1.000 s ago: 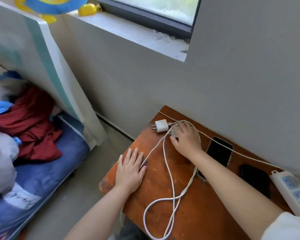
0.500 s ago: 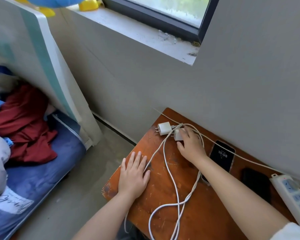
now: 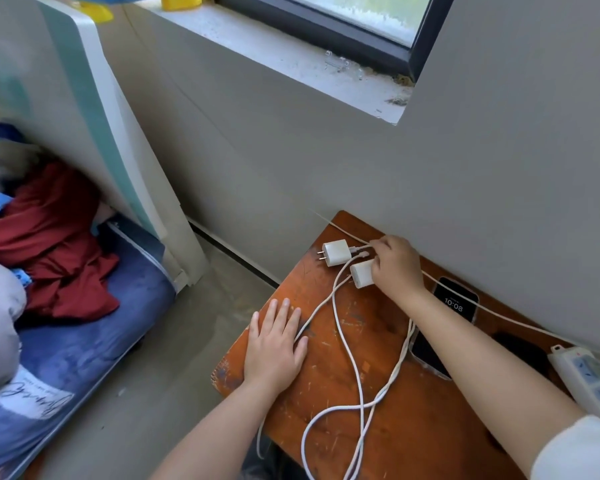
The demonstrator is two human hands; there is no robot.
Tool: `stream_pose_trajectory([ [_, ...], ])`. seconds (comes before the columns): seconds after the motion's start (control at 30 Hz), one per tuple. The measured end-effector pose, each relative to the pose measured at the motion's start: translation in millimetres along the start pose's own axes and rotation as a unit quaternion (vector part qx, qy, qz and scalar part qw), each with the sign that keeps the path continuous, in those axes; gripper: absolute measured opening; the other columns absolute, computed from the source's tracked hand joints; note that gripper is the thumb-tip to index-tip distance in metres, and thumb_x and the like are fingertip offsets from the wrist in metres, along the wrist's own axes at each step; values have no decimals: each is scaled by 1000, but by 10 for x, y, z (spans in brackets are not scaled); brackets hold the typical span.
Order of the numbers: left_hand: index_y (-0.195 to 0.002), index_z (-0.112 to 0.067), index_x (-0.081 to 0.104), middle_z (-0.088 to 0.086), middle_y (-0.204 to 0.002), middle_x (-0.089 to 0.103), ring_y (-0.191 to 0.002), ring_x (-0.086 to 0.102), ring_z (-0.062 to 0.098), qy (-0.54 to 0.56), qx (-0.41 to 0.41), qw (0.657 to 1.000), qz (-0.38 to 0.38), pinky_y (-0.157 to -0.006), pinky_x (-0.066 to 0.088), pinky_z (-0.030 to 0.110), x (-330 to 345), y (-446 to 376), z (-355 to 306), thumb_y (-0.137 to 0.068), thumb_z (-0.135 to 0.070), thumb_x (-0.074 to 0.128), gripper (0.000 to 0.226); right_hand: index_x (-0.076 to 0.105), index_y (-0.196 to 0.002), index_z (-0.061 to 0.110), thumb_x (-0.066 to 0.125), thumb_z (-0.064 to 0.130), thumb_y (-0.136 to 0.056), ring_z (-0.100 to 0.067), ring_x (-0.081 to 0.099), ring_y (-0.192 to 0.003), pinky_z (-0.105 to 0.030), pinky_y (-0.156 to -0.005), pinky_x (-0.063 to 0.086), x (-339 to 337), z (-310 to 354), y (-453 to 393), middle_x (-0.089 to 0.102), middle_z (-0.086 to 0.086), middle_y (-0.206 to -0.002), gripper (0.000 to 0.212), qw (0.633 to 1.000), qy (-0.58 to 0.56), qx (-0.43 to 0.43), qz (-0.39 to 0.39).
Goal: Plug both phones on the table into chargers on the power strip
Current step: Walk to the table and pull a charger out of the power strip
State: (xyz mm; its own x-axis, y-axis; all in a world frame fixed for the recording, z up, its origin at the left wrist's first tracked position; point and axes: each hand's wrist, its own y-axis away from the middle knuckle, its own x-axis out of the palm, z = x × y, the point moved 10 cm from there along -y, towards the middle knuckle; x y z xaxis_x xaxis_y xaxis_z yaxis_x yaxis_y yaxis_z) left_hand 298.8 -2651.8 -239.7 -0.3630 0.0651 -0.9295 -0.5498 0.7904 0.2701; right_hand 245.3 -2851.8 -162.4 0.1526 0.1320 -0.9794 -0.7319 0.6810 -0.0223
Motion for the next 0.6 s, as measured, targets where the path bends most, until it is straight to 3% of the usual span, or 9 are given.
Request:
stream_pose_trajectory([
  [0.1, -145, -30, 7, -4, -157, 0, -144, -9, 17, 6, -5, 1000, 5, -106, -18, 36, 4, 5, 10, -95, -50, 20, 55, 44, -135, 8, 44, 10, -93, -29, 41, -130, -43, -108, 32, 142, -1, -190, 47, -13, -141, 42, 995, 42, 7, 90],
  [0.2, -145, -31, 7, -5, -157, 0, -144, -9, 16, 12, -7, 1000, 3, -105, -19, 35, 2, 5, 17, -95, -50, 20, 55, 34, -141, 15, 40, 21, -96, -23, 31, -138, -43, -113, 24, 309, 174, -307, 34, -6, -150, 46, 983, 47, -32, 177],
  [0.3, -145, -29, 6, -5, -157, 1, -144, -8, 15, 21, -12, 1000, 0, -106, -18, 34, 5, 0, 29, -95, -51, 21, 56, 27, -144, 18, 47, 26, -93, -24, 32, -138, -43, -112, 31, 455, 277, -306, 30, -6, -153, 55, 967, 10, -39, 251],
  [0.47, -146, -26, 5, -4, -157, 0, -144, -8, 15, 27, -22, 999, 3, -107, -17, 33, 20, -3, 49, -95, -51, 21, 59, 30, -142, 20, 53, 25, -91, -27, 41, -130, -43, -104, 35, 527, 293, -301, 38, -6, -147, 57, 964, 41, -40, 260],
  [0.6, -146, -25, 3, -3, -157, -1, -144, -8, 15, 20, -20, 1000, 8, -106, -18, 33, 23, -2, 42, -95, -51, 21, 60, 42, -131, 19, 57, 20, -88, -27, 48, -122, -42, -98, 35, 567, 333, -287, 48, -5, -136, 45, 969, 52, -44, 239],
])
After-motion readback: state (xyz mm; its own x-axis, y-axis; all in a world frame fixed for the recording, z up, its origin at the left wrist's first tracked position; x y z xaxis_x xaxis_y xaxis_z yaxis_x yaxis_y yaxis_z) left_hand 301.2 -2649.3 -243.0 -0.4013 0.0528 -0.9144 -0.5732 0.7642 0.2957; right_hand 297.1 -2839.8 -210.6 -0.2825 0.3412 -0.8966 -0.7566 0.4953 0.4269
